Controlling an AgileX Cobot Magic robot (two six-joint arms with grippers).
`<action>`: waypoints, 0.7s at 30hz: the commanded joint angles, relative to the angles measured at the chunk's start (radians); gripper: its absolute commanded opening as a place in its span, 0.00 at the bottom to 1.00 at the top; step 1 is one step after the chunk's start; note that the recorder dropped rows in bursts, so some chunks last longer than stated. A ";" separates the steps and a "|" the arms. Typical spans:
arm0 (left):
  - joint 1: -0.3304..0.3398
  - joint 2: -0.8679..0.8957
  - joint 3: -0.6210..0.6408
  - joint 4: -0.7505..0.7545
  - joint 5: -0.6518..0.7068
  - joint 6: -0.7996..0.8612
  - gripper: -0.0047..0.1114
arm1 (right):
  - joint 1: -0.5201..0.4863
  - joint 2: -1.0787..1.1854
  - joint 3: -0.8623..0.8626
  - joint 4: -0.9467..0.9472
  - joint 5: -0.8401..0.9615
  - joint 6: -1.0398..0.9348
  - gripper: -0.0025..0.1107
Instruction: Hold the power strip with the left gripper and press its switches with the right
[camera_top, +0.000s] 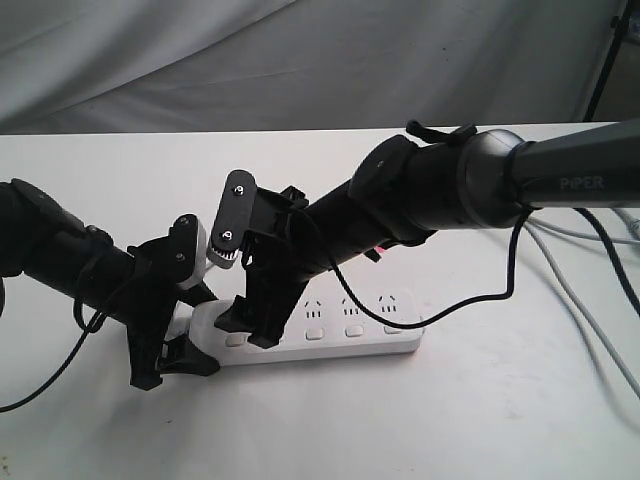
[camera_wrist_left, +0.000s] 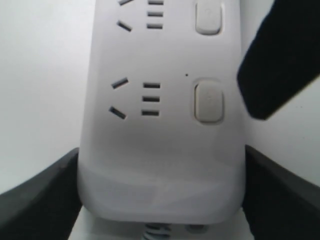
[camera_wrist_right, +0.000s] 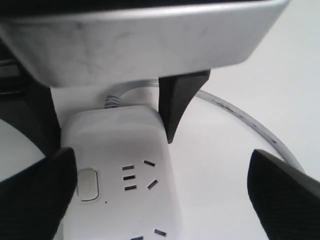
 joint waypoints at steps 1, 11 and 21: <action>-0.007 0.001 -0.003 0.008 -0.045 0.003 0.04 | 0.000 -0.001 -0.007 0.007 -0.025 -0.006 0.77; -0.007 0.001 -0.003 0.008 -0.045 0.003 0.04 | 0.000 0.010 -0.007 0.010 -0.027 -0.006 0.77; -0.007 0.001 -0.003 0.008 -0.045 0.003 0.04 | 0.000 0.030 -0.007 0.039 -0.029 -0.049 0.77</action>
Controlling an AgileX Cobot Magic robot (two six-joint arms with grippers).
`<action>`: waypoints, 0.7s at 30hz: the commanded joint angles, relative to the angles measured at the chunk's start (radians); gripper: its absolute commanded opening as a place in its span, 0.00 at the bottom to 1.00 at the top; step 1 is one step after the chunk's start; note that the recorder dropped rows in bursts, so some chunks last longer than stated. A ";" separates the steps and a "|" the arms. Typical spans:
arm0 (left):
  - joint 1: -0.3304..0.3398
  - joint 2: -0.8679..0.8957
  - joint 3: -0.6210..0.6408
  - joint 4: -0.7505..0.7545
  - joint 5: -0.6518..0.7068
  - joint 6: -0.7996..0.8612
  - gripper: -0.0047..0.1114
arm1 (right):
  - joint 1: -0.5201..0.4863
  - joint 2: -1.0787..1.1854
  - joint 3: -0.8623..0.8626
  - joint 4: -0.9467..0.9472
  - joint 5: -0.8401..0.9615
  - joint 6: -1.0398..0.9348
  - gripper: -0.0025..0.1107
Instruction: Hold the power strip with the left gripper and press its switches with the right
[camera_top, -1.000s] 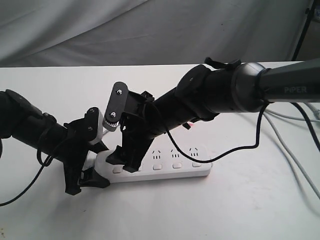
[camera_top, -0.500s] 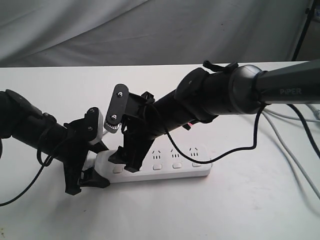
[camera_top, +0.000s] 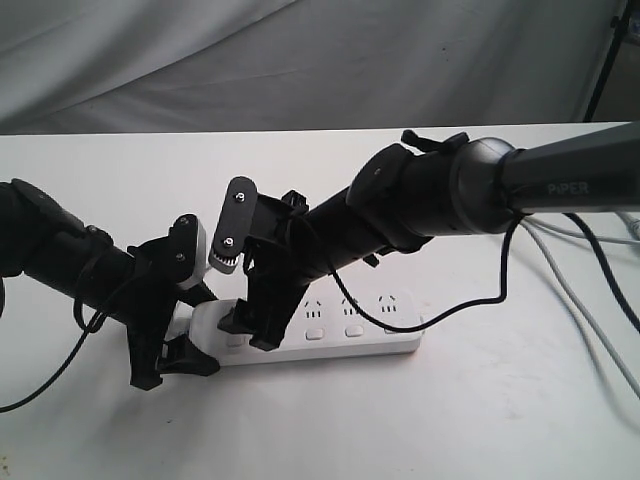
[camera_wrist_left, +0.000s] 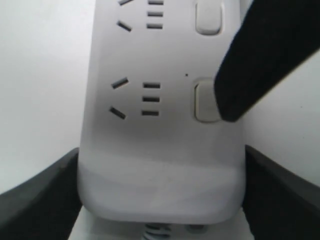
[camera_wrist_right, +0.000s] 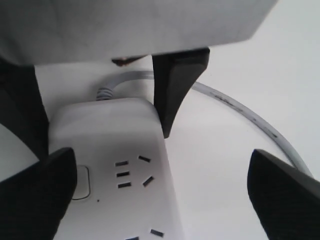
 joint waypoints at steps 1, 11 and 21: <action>-0.007 0.001 -0.003 0.008 -0.045 0.003 0.04 | 0.000 0.006 -0.007 0.013 -0.011 -0.018 0.77; -0.007 0.001 -0.003 0.008 -0.045 0.003 0.04 | 0.000 0.017 -0.007 0.036 -0.011 -0.028 0.77; -0.007 0.001 -0.003 0.008 -0.045 0.003 0.04 | 0.000 0.055 -0.042 0.018 0.026 -0.022 0.77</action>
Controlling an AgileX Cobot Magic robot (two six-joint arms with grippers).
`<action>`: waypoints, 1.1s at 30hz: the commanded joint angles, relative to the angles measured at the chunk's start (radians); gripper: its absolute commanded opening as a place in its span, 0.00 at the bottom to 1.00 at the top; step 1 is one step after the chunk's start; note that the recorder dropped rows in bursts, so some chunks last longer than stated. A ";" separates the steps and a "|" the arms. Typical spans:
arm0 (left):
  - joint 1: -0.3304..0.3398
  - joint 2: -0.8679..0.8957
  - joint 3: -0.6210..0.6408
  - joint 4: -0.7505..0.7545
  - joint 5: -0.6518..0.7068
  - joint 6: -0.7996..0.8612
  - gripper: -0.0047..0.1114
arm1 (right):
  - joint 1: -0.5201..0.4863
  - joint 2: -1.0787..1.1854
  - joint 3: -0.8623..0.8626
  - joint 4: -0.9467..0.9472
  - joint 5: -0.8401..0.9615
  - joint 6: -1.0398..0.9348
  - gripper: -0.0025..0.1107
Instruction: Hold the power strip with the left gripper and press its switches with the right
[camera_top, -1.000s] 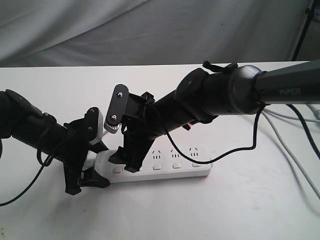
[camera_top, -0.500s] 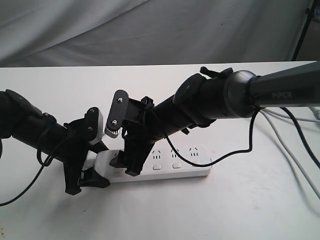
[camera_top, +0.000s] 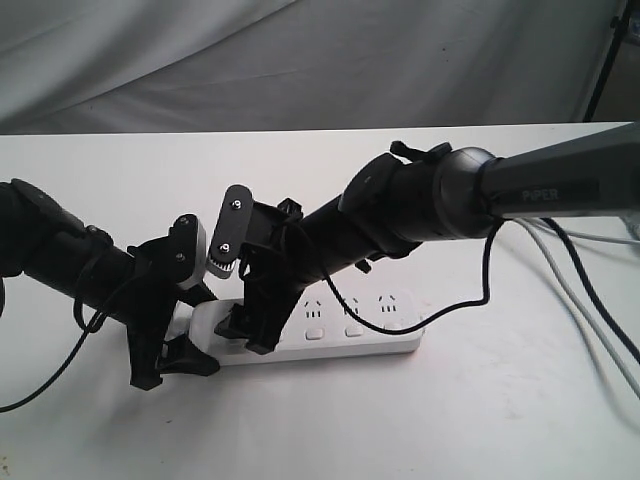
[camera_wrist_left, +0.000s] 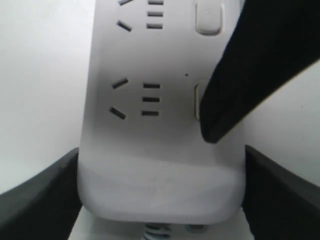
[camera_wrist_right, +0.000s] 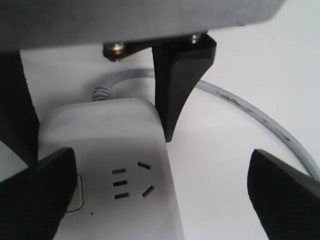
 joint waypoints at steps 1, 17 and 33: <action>-0.007 0.001 -0.003 0.008 -0.045 0.003 0.04 | 0.000 0.004 -0.009 -0.017 0.019 0.007 0.77; -0.007 0.001 -0.003 0.008 -0.045 0.003 0.04 | 0.000 0.009 -0.009 -0.150 0.019 0.064 0.77; -0.007 0.001 -0.003 0.008 -0.045 0.003 0.04 | 0.000 0.022 -0.009 -0.178 0.015 0.063 0.77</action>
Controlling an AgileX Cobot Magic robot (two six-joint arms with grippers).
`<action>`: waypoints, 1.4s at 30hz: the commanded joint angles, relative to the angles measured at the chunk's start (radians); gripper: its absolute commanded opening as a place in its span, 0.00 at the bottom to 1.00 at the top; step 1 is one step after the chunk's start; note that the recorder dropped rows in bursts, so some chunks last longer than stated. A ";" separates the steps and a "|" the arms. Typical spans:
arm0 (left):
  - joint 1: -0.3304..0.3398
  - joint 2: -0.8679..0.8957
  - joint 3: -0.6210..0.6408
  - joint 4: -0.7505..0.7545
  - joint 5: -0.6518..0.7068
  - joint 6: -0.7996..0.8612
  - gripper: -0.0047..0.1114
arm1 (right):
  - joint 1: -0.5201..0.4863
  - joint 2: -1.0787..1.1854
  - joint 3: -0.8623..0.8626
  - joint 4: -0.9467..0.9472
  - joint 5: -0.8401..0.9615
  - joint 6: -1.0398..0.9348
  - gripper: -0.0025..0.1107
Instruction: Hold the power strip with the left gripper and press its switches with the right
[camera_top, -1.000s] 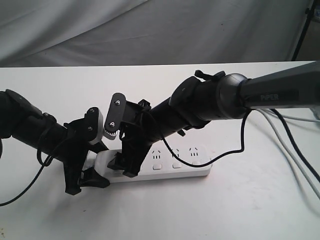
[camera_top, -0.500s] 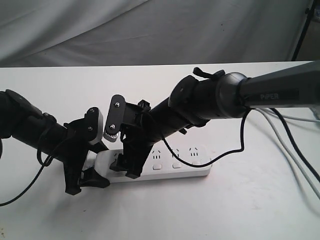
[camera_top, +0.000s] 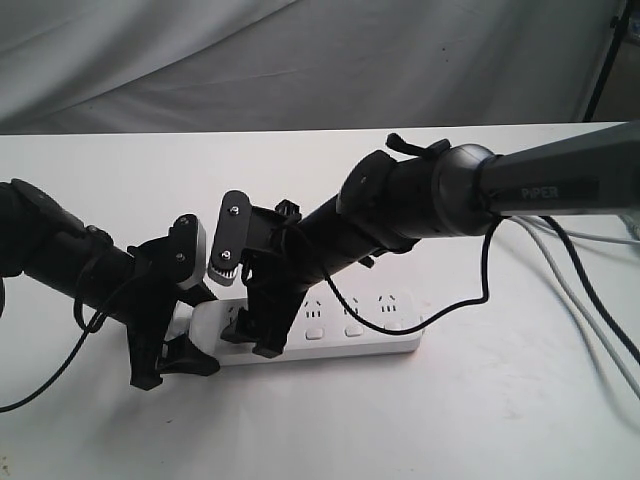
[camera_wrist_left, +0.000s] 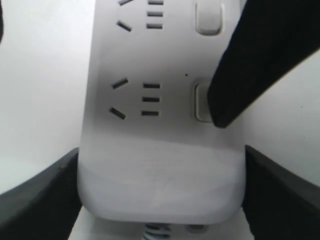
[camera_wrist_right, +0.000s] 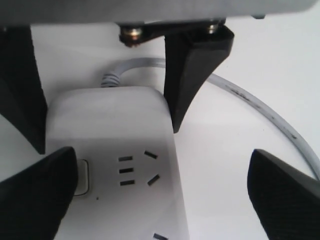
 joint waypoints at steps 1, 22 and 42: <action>-0.007 0.001 -0.003 0.008 -0.043 0.003 0.04 | 0.000 0.024 0.001 -0.041 -0.007 -0.004 0.77; -0.007 0.001 -0.003 0.008 -0.043 0.003 0.04 | 0.011 0.041 0.001 -0.150 -0.036 0.037 0.77; -0.007 0.001 -0.003 0.008 -0.043 0.003 0.04 | 0.009 -0.077 0.001 -0.034 0.024 0.066 0.77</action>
